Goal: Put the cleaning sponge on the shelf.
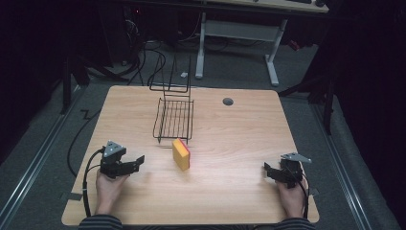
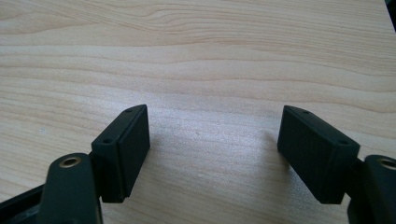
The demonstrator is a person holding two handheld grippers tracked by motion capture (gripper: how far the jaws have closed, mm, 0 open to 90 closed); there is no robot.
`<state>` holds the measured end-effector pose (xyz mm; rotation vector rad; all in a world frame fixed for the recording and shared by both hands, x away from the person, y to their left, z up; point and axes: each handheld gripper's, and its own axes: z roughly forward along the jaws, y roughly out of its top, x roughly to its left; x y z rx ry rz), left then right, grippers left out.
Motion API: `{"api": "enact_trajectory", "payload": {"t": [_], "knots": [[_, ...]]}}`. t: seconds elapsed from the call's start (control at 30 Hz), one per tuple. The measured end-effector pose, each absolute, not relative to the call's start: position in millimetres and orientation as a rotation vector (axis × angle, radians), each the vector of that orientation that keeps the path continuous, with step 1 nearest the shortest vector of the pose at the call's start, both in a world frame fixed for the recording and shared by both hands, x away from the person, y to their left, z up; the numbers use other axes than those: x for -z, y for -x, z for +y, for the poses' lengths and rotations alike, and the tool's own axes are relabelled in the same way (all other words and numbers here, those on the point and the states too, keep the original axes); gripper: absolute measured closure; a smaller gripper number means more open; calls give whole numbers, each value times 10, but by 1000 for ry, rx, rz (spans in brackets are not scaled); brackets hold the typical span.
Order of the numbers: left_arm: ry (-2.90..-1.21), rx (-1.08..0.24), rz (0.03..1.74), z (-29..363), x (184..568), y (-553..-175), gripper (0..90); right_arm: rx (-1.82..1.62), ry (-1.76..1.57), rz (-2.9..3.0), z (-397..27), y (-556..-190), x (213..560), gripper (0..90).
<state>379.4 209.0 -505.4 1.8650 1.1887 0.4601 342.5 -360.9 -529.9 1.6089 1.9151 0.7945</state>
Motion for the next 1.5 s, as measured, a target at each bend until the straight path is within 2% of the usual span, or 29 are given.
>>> {"api": "enact_trajectory", "payload": {"t": [0.67, 1.5], "knots": [[-1875, -437, 1062, 1890, 4806, -3718, 136, -794, -1609, 1915, -3610, -3425, 5299, 255], [-1968, -392, 908, 1504, 4762, -3632, 90, -795, -1609, 1916, -3610, -3425, 5299, 254]]}}
